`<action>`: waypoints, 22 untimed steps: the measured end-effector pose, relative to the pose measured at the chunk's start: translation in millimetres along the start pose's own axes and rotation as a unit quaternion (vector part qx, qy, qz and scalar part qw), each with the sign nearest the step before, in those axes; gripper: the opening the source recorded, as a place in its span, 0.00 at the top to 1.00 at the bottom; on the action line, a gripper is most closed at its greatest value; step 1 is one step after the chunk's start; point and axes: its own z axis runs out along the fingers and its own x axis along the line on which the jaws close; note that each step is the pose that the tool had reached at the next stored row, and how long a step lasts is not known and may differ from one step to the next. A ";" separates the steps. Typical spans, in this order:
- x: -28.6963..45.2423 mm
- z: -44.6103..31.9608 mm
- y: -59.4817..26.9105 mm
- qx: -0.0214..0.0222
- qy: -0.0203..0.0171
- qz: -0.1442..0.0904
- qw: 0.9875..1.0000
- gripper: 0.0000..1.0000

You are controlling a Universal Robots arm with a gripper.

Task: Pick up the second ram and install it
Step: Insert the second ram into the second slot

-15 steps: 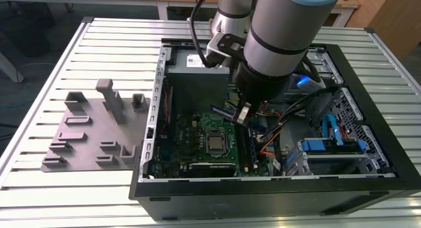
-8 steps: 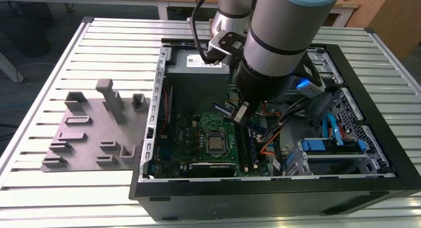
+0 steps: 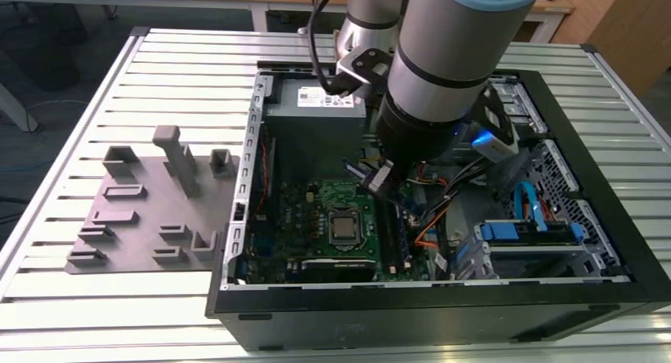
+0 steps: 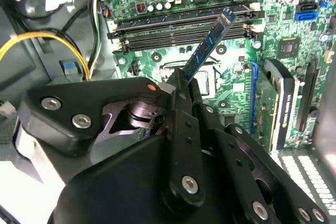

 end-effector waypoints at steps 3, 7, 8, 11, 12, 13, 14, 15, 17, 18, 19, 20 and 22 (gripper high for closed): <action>0.0 0.1 0.0 0.001 -0.002 0.020 1.000 0.89; 0.0 0.2 0.0 0.003 -0.004 0.045 0.999 0.89; 0.0 0.2 0.0 0.003 -0.004 0.051 0.999 0.89; 0.0 0.3 0.0 0.005 -0.006 0.070 0.997 0.89; 0.0 0.3 0.0 0.005 -0.006 0.077 0.997 0.89; 0.0 0.3 0.0 0.006 -0.007 0.084 0.996 0.89; 0.0 0.4 0.0 0.006 -0.008 0.090 0.996 0.89; 0.0 0.4 0.0 0.007 -0.008 0.096 0.995 0.89; 0.0 0.5 0.0 0.007 -0.009 0.108 0.994 0.89; 0.0 0.5 0.0 0.008 -0.010 0.114 0.993 0.89; 0.0 0.5 -0.1 0.008 -0.010 0.121 0.993 0.89; 0.0 0.5 -0.1 0.009 -0.011 0.126 0.992 0.89; 0.0 0.6 -0.1 0.009 -0.012 0.138 0.990 0.89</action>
